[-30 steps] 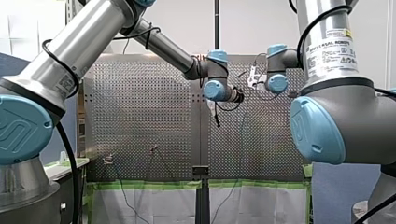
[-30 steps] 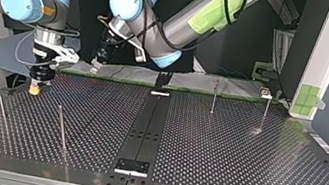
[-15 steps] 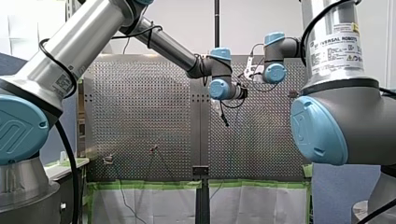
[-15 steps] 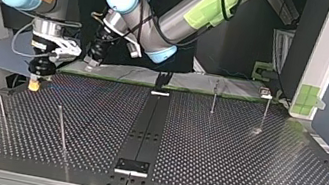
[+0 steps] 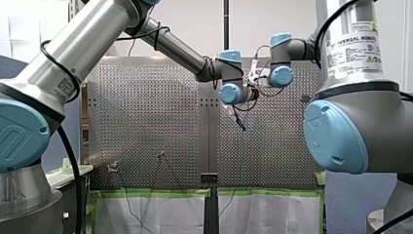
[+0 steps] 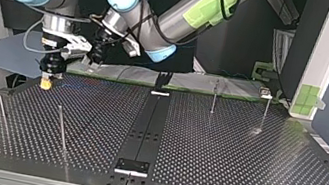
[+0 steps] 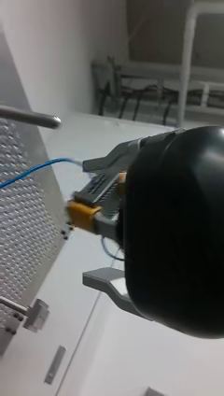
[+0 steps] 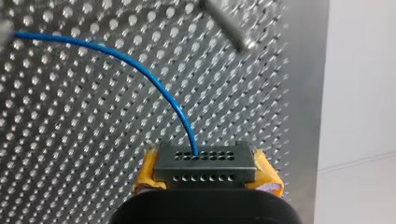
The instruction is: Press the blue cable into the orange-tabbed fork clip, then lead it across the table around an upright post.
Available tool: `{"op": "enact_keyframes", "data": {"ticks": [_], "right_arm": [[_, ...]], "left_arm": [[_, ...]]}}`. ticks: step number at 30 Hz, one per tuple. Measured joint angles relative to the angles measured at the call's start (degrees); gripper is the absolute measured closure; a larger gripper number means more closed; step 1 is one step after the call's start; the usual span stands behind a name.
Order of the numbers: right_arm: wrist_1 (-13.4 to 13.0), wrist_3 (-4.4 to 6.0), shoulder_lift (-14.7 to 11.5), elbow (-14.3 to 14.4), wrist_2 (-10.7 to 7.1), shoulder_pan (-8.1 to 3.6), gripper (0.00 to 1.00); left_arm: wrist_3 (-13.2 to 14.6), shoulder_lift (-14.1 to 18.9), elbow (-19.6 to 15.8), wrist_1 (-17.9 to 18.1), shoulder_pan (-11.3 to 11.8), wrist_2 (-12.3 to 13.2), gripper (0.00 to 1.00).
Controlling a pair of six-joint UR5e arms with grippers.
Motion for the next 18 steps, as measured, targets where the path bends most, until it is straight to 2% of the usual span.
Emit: {"op": "enact_keyframes", "data": {"ticks": [7, 18], "right_arm": [[0.0, 0.25, -1.48, 0.11, 0.44, 0.88, 1.0], [-0.01, 0.23, -1.56, 0.24, 0.41, 1.79, 1.0]], "left_arm": [[-4.0, 0.06, -0.48, 1.97, 0.68, -2.41, 0.0], [-9.74, 0.01, -0.57, 7.16, 1.66, -2.82, 0.0]]}}
